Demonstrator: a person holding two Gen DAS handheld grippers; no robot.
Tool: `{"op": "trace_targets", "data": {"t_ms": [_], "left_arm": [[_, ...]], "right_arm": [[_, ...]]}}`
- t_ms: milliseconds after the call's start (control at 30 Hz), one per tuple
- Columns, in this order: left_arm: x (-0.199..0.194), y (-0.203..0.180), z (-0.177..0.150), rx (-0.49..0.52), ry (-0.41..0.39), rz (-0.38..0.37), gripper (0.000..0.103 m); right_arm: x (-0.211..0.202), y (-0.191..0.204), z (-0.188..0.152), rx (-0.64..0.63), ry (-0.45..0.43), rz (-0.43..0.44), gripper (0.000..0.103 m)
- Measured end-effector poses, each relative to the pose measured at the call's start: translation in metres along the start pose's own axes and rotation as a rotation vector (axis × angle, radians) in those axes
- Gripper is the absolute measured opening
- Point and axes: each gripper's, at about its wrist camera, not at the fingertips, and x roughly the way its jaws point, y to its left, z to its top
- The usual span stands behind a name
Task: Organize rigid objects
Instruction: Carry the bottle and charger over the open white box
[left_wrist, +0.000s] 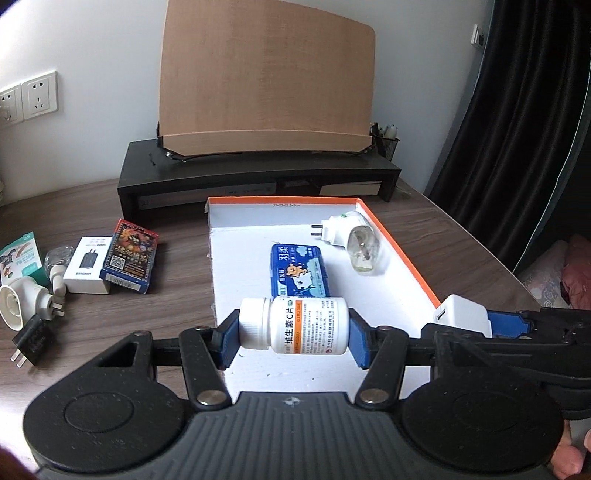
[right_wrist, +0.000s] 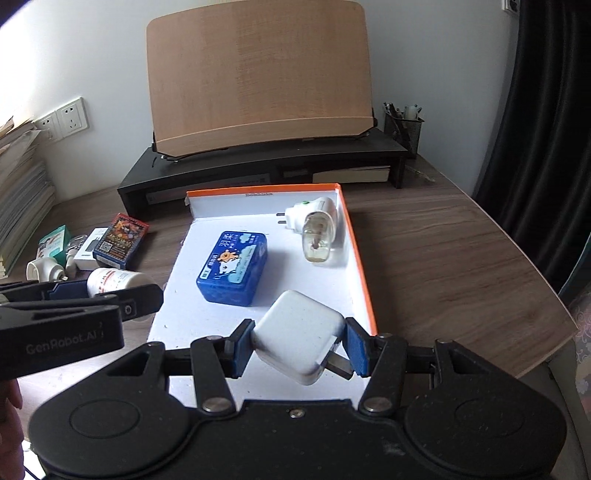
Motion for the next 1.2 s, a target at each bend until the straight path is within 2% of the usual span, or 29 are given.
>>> {"op": "trace_targets", "data": {"t_ms": [267, 567, 1200], "left_arm": [[0.001, -0.018, 0.001, 0.016, -0.008, 0.008, 0.058], [-0.004, -0.018, 0.002, 0.006, -0.011, 0.076, 0.058], [0.001, -0.015, -0.006, -0.045, 0.012, 0.105, 0.058]], "right_arm": [[-0.008, -0.013, -0.007, 0.008, -0.011, 0.010, 0.063], [-0.005, -0.008, -0.003, -0.022, -0.022, 0.043, 0.063], [0.006, -0.008, -0.003, -0.046, 0.000, 0.081, 0.063]]}}
